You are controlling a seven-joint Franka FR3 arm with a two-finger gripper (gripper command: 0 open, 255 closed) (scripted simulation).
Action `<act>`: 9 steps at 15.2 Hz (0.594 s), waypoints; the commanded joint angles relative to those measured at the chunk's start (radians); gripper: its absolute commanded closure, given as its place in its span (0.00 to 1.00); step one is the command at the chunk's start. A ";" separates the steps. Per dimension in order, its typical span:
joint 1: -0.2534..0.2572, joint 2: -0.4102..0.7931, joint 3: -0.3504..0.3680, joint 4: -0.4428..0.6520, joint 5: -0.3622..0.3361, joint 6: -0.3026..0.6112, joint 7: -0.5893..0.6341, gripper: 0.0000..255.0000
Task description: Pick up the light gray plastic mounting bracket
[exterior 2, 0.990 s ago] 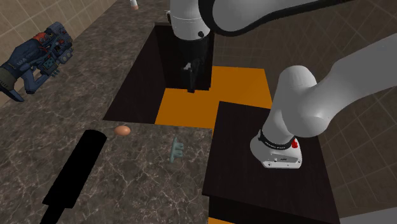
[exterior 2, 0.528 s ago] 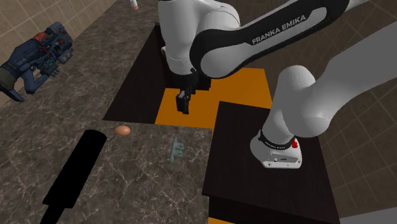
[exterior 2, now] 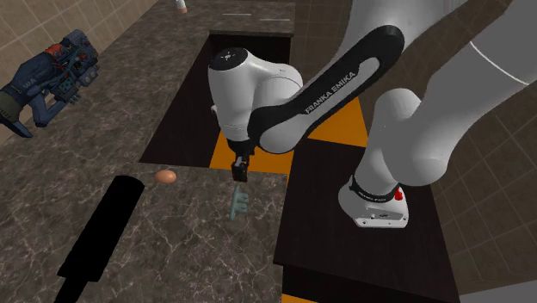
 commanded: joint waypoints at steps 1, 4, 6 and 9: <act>0.005 0.086 0.008 -0.016 -0.001 0.106 -0.001 0.00; 0.011 0.217 0.020 -0.010 -0.012 0.234 0.003 0.00; 0.013 0.310 0.028 0.003 -0.027 0.316 0.012 0.00; 0.018 0.425 0.032 0.027 -0.059 0.409 0.031 0.00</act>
